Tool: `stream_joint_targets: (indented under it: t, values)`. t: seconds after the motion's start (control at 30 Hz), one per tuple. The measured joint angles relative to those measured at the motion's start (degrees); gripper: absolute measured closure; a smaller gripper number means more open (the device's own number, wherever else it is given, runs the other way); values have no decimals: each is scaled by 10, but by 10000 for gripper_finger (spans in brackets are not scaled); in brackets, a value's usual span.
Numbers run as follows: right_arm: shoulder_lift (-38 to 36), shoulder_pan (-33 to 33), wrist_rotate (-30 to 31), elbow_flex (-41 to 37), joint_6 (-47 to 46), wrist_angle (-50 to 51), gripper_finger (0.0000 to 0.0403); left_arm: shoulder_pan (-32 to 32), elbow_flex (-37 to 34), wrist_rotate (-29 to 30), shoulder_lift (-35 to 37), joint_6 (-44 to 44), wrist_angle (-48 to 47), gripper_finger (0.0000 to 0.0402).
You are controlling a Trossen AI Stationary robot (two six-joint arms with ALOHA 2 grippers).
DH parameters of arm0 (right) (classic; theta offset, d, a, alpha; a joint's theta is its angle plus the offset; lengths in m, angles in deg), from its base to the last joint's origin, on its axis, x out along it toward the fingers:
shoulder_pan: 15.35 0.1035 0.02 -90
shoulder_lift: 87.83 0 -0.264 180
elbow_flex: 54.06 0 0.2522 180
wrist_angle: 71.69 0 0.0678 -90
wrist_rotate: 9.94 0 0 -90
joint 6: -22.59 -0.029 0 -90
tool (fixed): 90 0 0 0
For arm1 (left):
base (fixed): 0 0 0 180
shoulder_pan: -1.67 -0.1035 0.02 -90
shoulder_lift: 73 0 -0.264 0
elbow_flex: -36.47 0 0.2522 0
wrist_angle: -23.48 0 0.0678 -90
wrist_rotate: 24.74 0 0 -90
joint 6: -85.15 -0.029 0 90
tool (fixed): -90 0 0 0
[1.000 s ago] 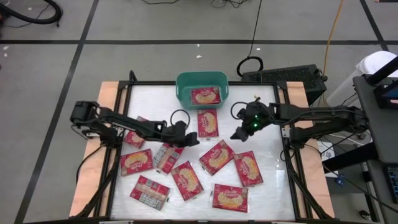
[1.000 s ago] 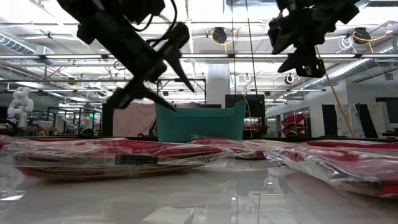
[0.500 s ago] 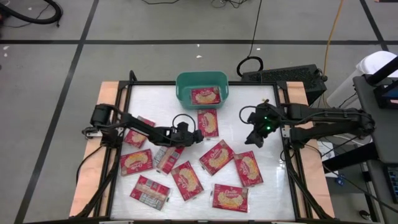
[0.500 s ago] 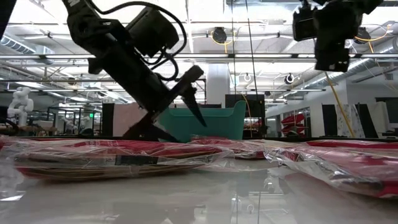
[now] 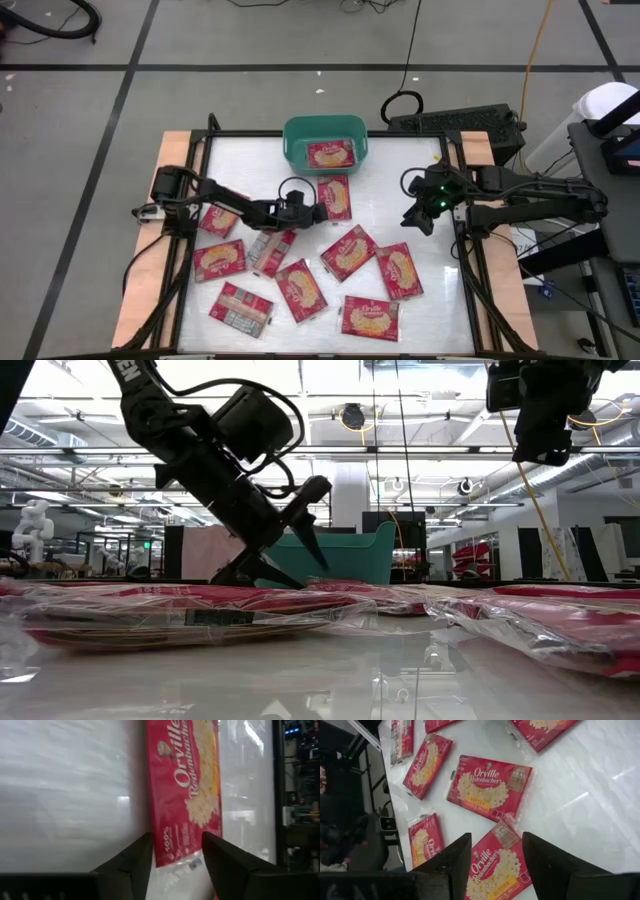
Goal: Sort popcorn bags into baskets
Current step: Put the popcorn bag into the green bin
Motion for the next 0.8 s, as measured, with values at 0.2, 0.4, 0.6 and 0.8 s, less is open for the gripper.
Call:
stream_joint_targets:
  t: [0.2,0.4,0.6,0.8]
  values:
    - [0,0,0,0,0,2,234,-14,-1,-34,0,-27,0,273]
    - [0,0,12,0,0,0,234,-14,0,-64,-1,-35,-19,266]
    - [1,0,29,0,-4,-13,234,-15,0,-54,-8,-76,-21,285]
    - [4,0,48,0,-31,-29,234,-15,-2,-44,-10,-123,1,390]
